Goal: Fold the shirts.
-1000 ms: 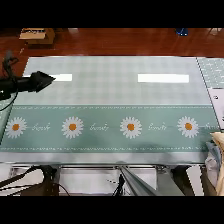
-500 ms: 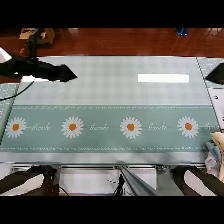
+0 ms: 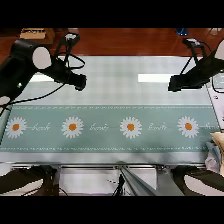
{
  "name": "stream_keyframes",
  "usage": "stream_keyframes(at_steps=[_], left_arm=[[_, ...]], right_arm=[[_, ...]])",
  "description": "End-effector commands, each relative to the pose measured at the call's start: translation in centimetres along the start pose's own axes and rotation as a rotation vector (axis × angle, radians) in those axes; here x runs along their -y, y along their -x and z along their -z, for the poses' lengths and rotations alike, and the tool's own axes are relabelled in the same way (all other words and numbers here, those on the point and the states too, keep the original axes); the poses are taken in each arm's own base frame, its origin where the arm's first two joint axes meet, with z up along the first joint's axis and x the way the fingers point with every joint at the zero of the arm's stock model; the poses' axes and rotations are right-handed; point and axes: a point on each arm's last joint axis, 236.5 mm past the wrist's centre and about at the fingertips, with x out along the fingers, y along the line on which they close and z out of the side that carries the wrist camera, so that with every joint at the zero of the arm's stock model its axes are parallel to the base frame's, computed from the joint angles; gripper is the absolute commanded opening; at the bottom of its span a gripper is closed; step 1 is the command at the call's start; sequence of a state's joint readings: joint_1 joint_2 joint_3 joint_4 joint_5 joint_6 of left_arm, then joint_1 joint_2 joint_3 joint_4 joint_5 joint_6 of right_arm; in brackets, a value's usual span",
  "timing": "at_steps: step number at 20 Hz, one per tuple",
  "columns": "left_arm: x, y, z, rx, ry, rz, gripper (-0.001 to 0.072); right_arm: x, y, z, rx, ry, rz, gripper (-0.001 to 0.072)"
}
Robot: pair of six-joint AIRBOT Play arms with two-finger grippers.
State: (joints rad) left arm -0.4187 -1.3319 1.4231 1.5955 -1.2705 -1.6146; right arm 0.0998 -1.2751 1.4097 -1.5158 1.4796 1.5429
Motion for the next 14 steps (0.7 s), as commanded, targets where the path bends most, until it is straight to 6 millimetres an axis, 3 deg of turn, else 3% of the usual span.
stream_keyframes(at_steps=[1, 5, 10, 14], left_arm=[[-1.0, -0.7, 0.9, -0.073, 0.059, -0.046, 0.0676], [-0.5, -0.8, 0.1, -0.041, 0.081, -0.023, 0.0670], [-0.1, -1.1, -0.7, -0.008, 0.110, -0.005, 0.0669], [-0.1, -2.1, -0.4, -0.033, 0.109, -0.008, 0.0669]], right_arm=[[-0.8, -0.5, -0.3, 0.000, -0.008, 0.012, 0.0595], [-1.9, -0.7, -2.0, 0.075, -0.002, 0.019, 0.0595], [-2.1, -4.1, 1.0, -0.022, 0.023, 0.059, 0.0595], [-2.1, -2.1, 0.4, 0.057, 0.011, 0.059, 0.0583]])
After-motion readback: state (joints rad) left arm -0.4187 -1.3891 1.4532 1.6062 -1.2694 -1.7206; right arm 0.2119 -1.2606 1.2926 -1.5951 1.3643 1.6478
